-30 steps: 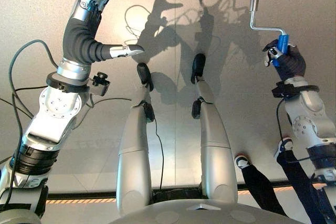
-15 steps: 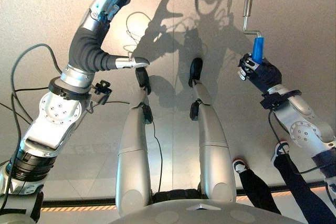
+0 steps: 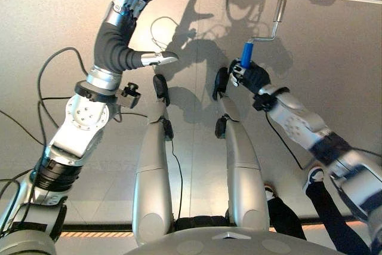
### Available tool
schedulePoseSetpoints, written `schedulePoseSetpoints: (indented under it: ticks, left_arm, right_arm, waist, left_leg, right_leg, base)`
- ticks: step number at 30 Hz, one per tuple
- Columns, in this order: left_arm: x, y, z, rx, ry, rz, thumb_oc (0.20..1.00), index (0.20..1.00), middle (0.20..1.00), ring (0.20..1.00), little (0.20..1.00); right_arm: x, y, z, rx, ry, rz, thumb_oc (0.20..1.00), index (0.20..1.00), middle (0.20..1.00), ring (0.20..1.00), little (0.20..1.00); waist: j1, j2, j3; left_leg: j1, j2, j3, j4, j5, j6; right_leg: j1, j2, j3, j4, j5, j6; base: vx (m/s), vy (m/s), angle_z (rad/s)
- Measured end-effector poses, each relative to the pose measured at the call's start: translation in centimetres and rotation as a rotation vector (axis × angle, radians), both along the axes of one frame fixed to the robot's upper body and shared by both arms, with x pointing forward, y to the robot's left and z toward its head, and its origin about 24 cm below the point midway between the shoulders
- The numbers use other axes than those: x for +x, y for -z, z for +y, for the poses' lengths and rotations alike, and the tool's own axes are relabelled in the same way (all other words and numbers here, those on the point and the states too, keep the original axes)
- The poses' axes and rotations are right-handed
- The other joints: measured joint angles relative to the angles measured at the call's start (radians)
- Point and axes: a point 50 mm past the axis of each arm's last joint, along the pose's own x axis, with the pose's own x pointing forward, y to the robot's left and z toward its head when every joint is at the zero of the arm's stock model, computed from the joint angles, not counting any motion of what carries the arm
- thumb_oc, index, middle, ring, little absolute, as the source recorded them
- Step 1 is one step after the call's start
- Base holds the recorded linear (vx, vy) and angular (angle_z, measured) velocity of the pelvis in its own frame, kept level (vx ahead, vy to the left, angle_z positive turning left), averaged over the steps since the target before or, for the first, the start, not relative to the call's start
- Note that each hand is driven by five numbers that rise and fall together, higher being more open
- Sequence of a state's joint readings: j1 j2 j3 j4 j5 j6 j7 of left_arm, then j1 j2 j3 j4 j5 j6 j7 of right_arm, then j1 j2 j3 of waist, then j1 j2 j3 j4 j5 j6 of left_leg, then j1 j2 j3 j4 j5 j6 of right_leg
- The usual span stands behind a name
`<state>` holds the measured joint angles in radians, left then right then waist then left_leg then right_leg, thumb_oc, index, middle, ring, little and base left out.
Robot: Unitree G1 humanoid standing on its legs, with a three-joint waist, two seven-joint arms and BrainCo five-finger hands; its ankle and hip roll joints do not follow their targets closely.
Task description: Raise the hospital bed
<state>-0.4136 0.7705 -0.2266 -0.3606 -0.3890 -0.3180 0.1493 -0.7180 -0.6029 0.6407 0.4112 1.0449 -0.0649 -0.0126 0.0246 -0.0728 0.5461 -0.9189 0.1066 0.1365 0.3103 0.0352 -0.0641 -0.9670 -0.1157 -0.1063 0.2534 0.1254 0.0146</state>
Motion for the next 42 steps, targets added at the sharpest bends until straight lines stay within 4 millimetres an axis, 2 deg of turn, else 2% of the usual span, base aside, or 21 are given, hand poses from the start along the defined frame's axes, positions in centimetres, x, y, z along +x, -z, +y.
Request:
schedulePoseSetpoints:
  ticks: [3, 7, 9, 10, 15, 17, 19, 21, 22, 24, 27, 35, 42]
  left_arm:
    - [0.0, 0.2, -0.3, -0.008, 0.012, 0.008, 1.000, 1.000, 1.000, 1.000, 1.000]
    - [0.2, 0.6, -0.8, -0.036, 0.050, 0.046, 1.000, 1.000, 1.000, 1.000, 1.000]
    - [0.3, 0.6, -1.2, -0.048, 0.067, 0.047, 1.000, 1.000, 1.000, 1.000, 1.000]
    - [0.3, 0.5, -1.5, -0.055, 0.082, 0.044, 1.000, 1.000, 1.000, 1.000, 1.000]
    - [0.4, 0.1, -2.2, -0.097, 0.139, 0.058, 1.000, 1.000, 1.000, 1.000, 1.000]
    - [0.5, 0.0, -2.6, -0.091, 0.156, 0.059, 1.000, 1.000, 1.000, 1.000, 1.000]
    - [0.6, -0.3, -3.2, -0.076, 0.177, 0.049, 1.000, 1.000, 1.000, 1.000, 1.000]
    - [0.6, -0.6, -3.6, -0.066, 0.191, 0.039, 1.000, 1.000, 1.000, 1.000, 1.000]
    - [0.6, -0.8, -3.7, -0.063, 0.195, 0.033, 1.000, 1.000, 1.000, 1.000, 1.000]
    - [0.6, -1.0, -3.9, -0.055, 0.203, 0.022, 1.000, 1.000, 1.000, 1.000, 1.000]
    - [0.6, -1.2, -3.9, -0.043, 0.203, 0.017, 1.000, 1.000, 1.000, 1.000, 1.000]
    - [0.6, -1.2, -4.0, 0.002, 0.205, 0.015, 1.000, 1.000, 1.000, 1.000, 1.000]
    - [0.6, -1.2, -3.5, 0.055, 0.189, 0.014, 1.000, 1.000, 1.000, 1.000, 1.000]
  right_arm:
    - [0.5, 0.0, -0.2, -0.028, 0.042, 0.000, 0.200, 0.200, 0.200, 0.200, 0.200]
    - [2.1, 0.0, 0.3, -0.028, 0.112, 0.022, 0.200, 0.200, 0.200, 0.200, 0.200]
    - [3.4, 0.3, -0.1, -0.040, 0.185, 0.059, 0.200, 0.200, 0.200, 0.200, 0.200]
    - [4.3, 0.3, -0.4, -0.042, 0.254, 0.092, 0.200, 0.200, 0.200, 0.200, 0.200]
    - [5.6, 0.0, -3.2, -0.107, 0.418, 0.156, 0.200, 0.200, 0.200, 0.200, 0.200]
    - [5.6, 0.3, -3.9, -0.131, 0.451, 0.173, 0.200, 0.200, 0.200, 0.200, 0.200]
    - [5.4, 0.3, -5.9, -0.193, 0.519, 0.199, 0.200, 0.200, 0.200, 0.200, 0.200]
    - [5.3, 0.3, -7.1, -0.224, 0.551, 0.213, 0.200, 0.200, 0.200, 0.200, 0.200]
    - [5.4, -0.1, -7.0, -0.228, 0.546, 0.200, 0.200, 0.200, 0.200, 0.200, 0.200]
    - [5.1, -0.4, -8.8, -0.233, 0.594, 0.205, 0.200, 0.200, 0.200, 0.200, 0.200]
    - [4.7, -0.6, -10.6, -0.265, 0.633, 0.210, 0.200, 0.200, 0.200, 0.200, 0.200]
    - [2.3, -0.5, -17.0, -0.280, 0.789, 0.237, 0.200, 0.200, 0.200, 0.200, 0.200]
    - [1.6, -0.7, -18.3, -0.244, 0.798, 0.221, 0.200, 0.200, 0.200, 0.200, 0.200]
  waist:
    - [0.022, 0.001, 0.000]
    - [0.033, 0.002, 0.001]
    - [0.048, 0.011, -0.001]
    - [0.057, 0.017, -0.001]
    - [0.082, 0.037, -0.001]
    - [0.092, 0.042, -0.002]
    - [0.104, 0.048, -0.001]
    - [0.104, 0.062, -0.003]
    - [0.106, 0.063, -0.004]
    - [0.109, 0.073, -0.005]
    - [0.106, 0.076, -0.005]
    - [0.088, 0.078, -0.004]
    - [0.074, 0.076, -0.004]
  left_leg:
    - [0.000, 0.000, -0.007, -0.018, 0.015, -0.006]
    - [-0.004, 0.003, -0.007, -0.023, 0.021, -0.010]
    - [-0.007, 0.008, -0.008, -0.023, 0.022, -0.011]
    - [-0.012, 0.009, -0.009, -0.023, 0.023, -0.012]
    - [-0.044, 0.005, -0.027, -0.022, 0.029, -0.012]
    - [-0.051, 0.004, -0.031, -0.021, 0.031, -0.011]
    - [-0.062, 0.001, -0.033, -0.018, 0.033, -0.010]
    - [-0.070, -0.006, -0.039, -0.017, 0.036, -0.007]
    - [-0.074, -0.008, -0.038, -0.016, 0.037, -0.006]
    - [-0.093, -0.014, -0.037, -0.004, 0.037, -0.004]
    - [-0.116, -0.015, -0.037, 0.011, 0.032, -0.005]
    - [-0.126, -0.017, -0.032, 0.021, 0.028, -0.004]
    - [-0.128, -0.023, -0.029, 0.037, 0.022, 0.004]
  right_leg:
    - [-0.005, 0.003, -0.009, 0.000, -0.001, -0.007]
    - [-0.012, 0.007, -0.012, 0.000, 0.000, -0.012]
    - [-0.015, 0.008, -0.014, 0.000, 0.002, -0.016]
    - [-0.019, 0.009, -0.016, 0.000, 0.002, -0.016]
    - [-0.041, 0.006, -0.033, 0.000, 0.003, -0.019]
    - [-0.046, 0.003, -0.037, 0.002, 0.004, -0.020]
    - [-0.060, -0.003, -0.041, 0.015, -0.002, -0.019]
    - [-0.074, -0.013, -0.043, 0.041, -0.018, -0.017]
    - [-0.081, -0.016, -0.043, 0.050, -0.018, -0.018]
    - [-0.112, -0.027, -0.041, 0.088, -0.033, -0.019]
    - [-0.139, -0.029, -0.035, 0.105, -0.043, -0.014]
    - [-0.156, -0.029, -0.023, 0.118, -0.042, -0.018]
    - [-0.154, -0.034, -0.015, 0.123, -0.043, -0.005]
  base:
    - [0.00, 0.020, 0.06]
    - [0.00, 0.005, -0.01]
    - [0.00, 0.000, 0.00]
    - [0.01, 0.006, 0.03]
    - [-0.01, 0.011, 0.06]
    - [0.03, 0.016, 0.06]
    - [0.00, 0.004, 0.06]
    - [-0.03, -0.002, 0.13]
    - [-0.06, 0.002, 0.14]
    - [0.01, -0.007, 0.08]
    - [0.05, -0.011, 0.00]
    - [0.01, -0.008, -0.01]
    - [-0.01, -0.015, 0.00]
